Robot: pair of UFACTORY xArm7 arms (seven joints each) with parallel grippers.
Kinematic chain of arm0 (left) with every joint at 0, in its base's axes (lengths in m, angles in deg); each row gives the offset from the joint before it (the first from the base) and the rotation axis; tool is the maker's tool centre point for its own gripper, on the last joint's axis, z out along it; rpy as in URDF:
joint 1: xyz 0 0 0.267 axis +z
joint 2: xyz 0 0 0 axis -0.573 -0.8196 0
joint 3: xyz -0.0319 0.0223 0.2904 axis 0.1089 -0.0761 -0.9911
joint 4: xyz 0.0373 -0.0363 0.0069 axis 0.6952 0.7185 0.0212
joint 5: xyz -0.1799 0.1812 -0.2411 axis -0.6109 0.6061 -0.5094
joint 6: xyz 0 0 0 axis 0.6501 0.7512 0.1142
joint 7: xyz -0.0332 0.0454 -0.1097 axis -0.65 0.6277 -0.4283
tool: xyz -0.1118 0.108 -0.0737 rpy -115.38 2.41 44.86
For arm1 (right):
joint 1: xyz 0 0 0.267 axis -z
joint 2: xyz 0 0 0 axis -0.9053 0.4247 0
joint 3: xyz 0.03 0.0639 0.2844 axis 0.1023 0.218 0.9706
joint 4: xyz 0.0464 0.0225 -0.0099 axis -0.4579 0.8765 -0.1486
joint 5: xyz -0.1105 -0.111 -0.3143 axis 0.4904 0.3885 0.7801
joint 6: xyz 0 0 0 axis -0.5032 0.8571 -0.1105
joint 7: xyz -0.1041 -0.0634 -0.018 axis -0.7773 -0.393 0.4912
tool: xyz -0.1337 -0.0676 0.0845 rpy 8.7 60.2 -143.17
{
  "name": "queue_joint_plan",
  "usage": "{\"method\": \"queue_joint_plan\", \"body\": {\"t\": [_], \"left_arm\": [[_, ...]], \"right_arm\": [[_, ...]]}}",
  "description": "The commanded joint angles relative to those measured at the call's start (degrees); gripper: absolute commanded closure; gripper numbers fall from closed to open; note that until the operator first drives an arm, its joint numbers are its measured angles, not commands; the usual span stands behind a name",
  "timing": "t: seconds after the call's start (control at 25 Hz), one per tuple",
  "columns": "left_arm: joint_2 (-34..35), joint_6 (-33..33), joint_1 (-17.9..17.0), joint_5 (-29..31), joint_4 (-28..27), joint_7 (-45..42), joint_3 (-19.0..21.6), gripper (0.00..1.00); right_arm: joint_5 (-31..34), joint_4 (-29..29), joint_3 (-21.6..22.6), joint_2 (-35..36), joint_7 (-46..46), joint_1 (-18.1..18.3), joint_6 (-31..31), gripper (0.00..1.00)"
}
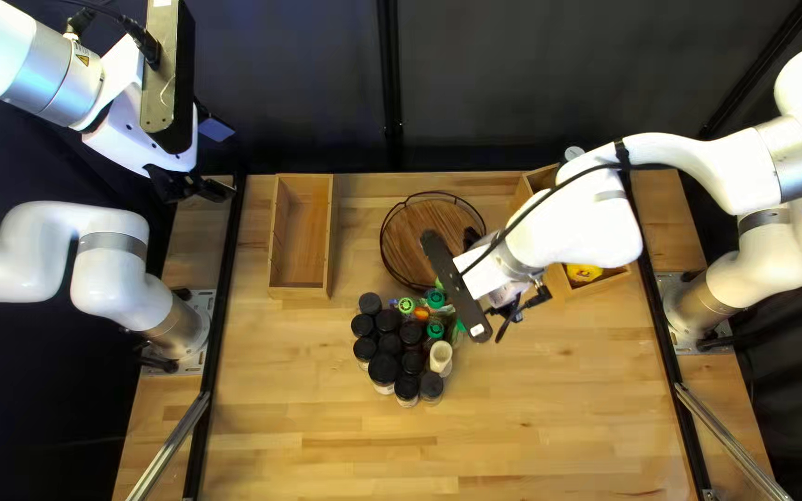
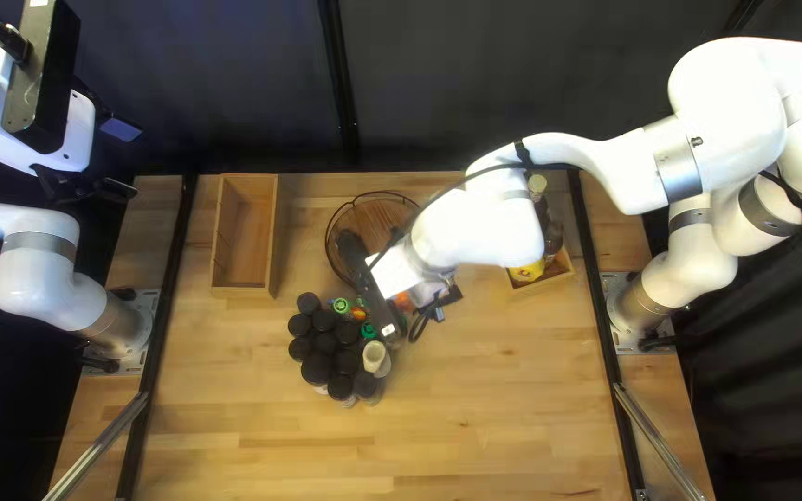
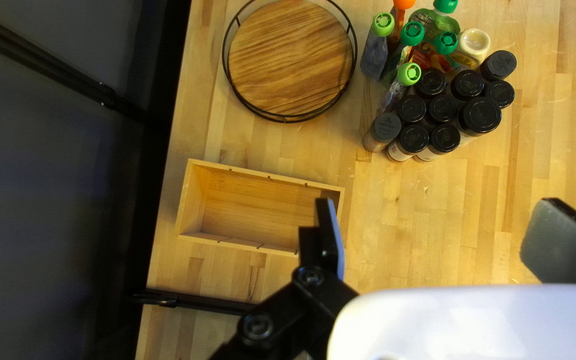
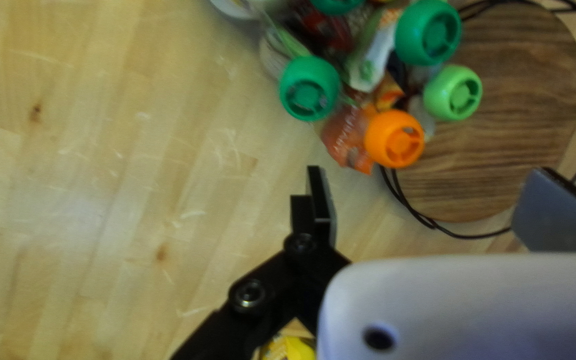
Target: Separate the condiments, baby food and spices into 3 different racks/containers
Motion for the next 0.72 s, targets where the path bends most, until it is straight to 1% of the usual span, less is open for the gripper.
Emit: {"method": "queue_joint_plan", "body": {"t": [0.04, 0.16, 0.2, 0.28, 0.36, 0.44, 0.48, 0.56, 0.64, 0.68, 0.72], "left_arm": [[0.0, 0.0, 0.0, 0.0, 0.0, 0.0, 0.0, 0.0], [0.0, 0.0, 0.0, 0.0, 0.0, 0.0, 0.0, 0.0], [0.0, 0.0, 0.0, 0.0, 0.0, 0.0, 0.0, 0.0], [0.0, 0.0, 0.0, 0.0, 0.0, 0.0, 0.0, 0.0], [0.0, 0.0, 0.0, 0.0, 0.0, 0.0, 0.0, 0.0], [0.0, 0.0, 0.0, 0.0, 0.0, 0.0, 0.0, 0.0], [0.0, 0.0, 0.0, 0.0, 0.0, 0.0, 0.0, 0.0], [0.0, 0.0, 0.0, 0.0, 0.0, 0.0, 0.0, 0.0], [0.0, 0.0, 0.0, 0.0, 0.0, 0.0, 0.0, 0.0], [0.0, 0.0, 0.0, 0.0, 0.0, 0.0, 0.0, 0.0], [0.0, 0.0, 0.0, 0.0, 0.0, 0.0, 0.0, 0.0]], "right_arm": [[0.3, 1.6, 1.5, 0.5, 4.8, -1.1, -3.3, 0.0], [0.8, 1.4, 2.7, -0.3, 9.2, -1.8, -5.3, 0.0], [1.7, 1.0, 3.5, -1.1, 12.3, -2.2, -6.0, 0.0], [2.7, 0.4, 4.4, -1.6, 17.1, -2.7, -6.5, 0.0], [2.3, 0.2, 4.8, -0.8, 20.3, -2.8, -6.5, 0.0], [0.1, 1.7, 4.6, 2.6, 22.8, -2.6, -6.5, 0.0], [-1.5, 3.1, 4.1, 5.4, 24.0, -2.6, -6.5, 0.0], [-4.4, 4.9, 2.7, 9.9, 23.8, -3.1, -5.8, 0.0], [-7.9, 6.8, 0.2, 16.3, 22.3, -4.2, -3.5, 0.0], [-8.7, 7.2, -0.6, 18.2, 21.8, -4.6, -2.5, 0.0], [-10.2, 7.9, -2.6, 22.4, 20.5, -5.4, 0.0, 0.0]]}}
